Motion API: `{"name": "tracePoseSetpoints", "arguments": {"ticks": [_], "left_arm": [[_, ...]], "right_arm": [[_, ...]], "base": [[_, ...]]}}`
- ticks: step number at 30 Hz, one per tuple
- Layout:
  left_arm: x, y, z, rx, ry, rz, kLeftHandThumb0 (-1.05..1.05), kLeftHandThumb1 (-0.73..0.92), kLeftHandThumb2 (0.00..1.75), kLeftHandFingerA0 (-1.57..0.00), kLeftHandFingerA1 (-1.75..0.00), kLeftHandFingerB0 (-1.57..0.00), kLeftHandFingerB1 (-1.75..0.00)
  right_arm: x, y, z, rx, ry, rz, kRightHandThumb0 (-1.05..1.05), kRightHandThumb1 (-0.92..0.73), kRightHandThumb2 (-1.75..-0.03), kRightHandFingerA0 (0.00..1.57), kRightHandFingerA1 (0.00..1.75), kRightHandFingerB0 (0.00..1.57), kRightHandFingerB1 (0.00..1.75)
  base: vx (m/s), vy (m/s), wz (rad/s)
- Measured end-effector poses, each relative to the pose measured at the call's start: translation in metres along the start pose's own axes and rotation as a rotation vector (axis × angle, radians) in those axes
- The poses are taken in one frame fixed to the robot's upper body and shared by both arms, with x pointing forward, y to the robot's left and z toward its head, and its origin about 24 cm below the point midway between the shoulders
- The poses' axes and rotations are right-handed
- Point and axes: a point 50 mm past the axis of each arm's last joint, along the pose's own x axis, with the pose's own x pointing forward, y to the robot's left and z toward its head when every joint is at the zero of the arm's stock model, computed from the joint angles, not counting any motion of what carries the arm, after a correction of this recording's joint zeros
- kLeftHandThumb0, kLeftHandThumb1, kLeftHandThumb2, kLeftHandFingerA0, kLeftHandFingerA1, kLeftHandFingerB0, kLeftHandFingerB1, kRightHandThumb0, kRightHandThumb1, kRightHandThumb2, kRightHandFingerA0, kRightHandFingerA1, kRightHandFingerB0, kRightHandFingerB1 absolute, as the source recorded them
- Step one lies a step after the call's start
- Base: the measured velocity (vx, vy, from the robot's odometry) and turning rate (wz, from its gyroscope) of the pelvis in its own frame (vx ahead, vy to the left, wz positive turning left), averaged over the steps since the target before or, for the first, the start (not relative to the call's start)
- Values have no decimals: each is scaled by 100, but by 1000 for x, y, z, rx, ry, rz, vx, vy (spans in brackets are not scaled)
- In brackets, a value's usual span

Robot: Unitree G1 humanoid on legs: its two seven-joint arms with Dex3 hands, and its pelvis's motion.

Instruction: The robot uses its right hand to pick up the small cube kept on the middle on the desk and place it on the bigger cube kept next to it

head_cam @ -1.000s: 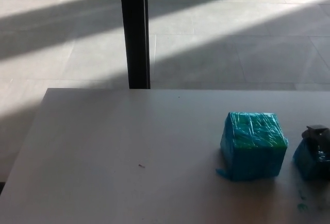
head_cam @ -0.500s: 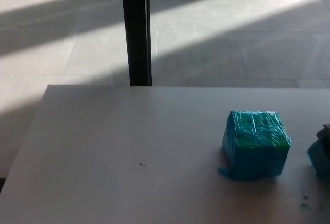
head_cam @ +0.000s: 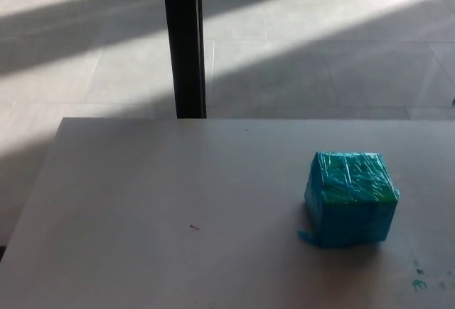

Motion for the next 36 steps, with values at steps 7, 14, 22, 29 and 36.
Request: {"name": "tracePoseSetpoints", "arguments": {"ticks": [7, 14, 22, 29, 36], "left_arm": [[0, 0, -1, -3, 6, 2, -97, 89, 67, -39, -55, -37, -38], [0, 0, -1, -2, 3, 1, -97, 89, 67, -40, -55, -37, -37], [0, 0, 0, -2, 2, 1, -97, 89, 67, -38, -54, -36, -37], [0, 1, 0, -1, 0, 1, -102, 73, 86, -36, -57, -32, -42], [-1, 0, 2, 5, -11, -1, -95, 89, 67, -40, -54, -37, -38]], "right_arm": [[11, -24, 25, 49, -119, -53, -14, -62, -97, 94, 173, 68, 149], [13, -22, 59, 80, -255, -8, -14, -63, -81, 96, 174, 63, 147], [2, -2, 91, 90, -390, 115, -23, -67, -74, 80, 175, 67, 154], [-10, 17, 106, 77, -455, 246, -25, -67, -73, 78, 173, 67, 154], [-11, 24, 110, 90, -465, 287, -24, -65, -79, 78, 173, 66, 153]], "base": [[0, 0, 0], [0, 0, 0], [0, 0, 0], [0, 0, 0], [0, 0, 0]]}}
